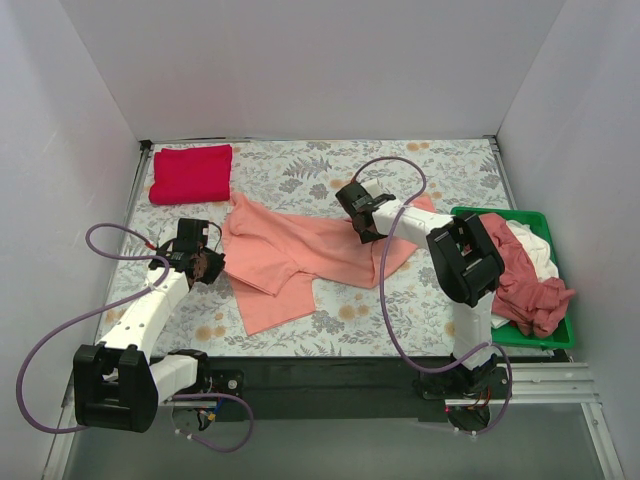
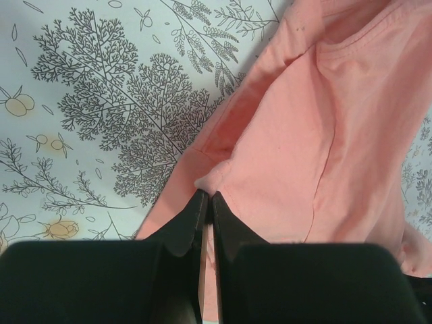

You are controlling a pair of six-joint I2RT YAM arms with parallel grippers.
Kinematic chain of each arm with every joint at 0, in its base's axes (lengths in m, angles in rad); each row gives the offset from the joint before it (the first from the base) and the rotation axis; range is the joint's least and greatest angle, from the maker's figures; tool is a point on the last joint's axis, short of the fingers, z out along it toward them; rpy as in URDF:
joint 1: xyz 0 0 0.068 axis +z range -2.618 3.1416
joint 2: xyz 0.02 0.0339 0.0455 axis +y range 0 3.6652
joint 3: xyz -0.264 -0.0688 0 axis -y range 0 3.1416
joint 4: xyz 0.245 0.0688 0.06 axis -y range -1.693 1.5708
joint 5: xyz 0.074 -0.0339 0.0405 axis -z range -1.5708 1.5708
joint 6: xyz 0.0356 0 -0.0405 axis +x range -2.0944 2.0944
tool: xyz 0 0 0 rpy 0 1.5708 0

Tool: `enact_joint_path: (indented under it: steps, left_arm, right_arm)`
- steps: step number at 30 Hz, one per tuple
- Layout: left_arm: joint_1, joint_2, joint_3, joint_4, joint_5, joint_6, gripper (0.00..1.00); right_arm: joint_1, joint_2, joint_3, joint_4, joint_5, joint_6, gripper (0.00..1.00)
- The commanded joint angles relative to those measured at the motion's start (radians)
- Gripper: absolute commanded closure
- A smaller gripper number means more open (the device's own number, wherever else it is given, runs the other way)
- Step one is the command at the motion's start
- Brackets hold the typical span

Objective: Fold and stack the t-shirts
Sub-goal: Flatten the tshirt out

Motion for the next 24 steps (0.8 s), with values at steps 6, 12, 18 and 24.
enact_joint_path:
  steps: [6, 12, 18, 24]
  left_arm:
    - [0.003, -0.020, 0.012, -0.027, -0.037, -0.016, 1.00]
    - [0.003, -0.027, 0.010, -0.037, -0.051, -0.022, 1.00]
    - [0.003, -0.027, 0.014, -0.038, -0.051, -0.022, 1.00]
    - [0.003, -0.021, 0.018, -0.041, -0.059, -0.023, 1.00]
  right_arm:
    - [-0.027, -0.005, 0.034, -0.018, -0.001, 0.035, 0.36]
    - [-0.039, -0.003, 0.048, -0.023, -0.013, 0.042, 0.38]
    - [-0.083, -0.043, 0.006, -0.023, -0.044, 0.032, 0.38]
    - [-0.117, -0.098, -0.041, -0.019, -0.093, 0.029, 0.38]
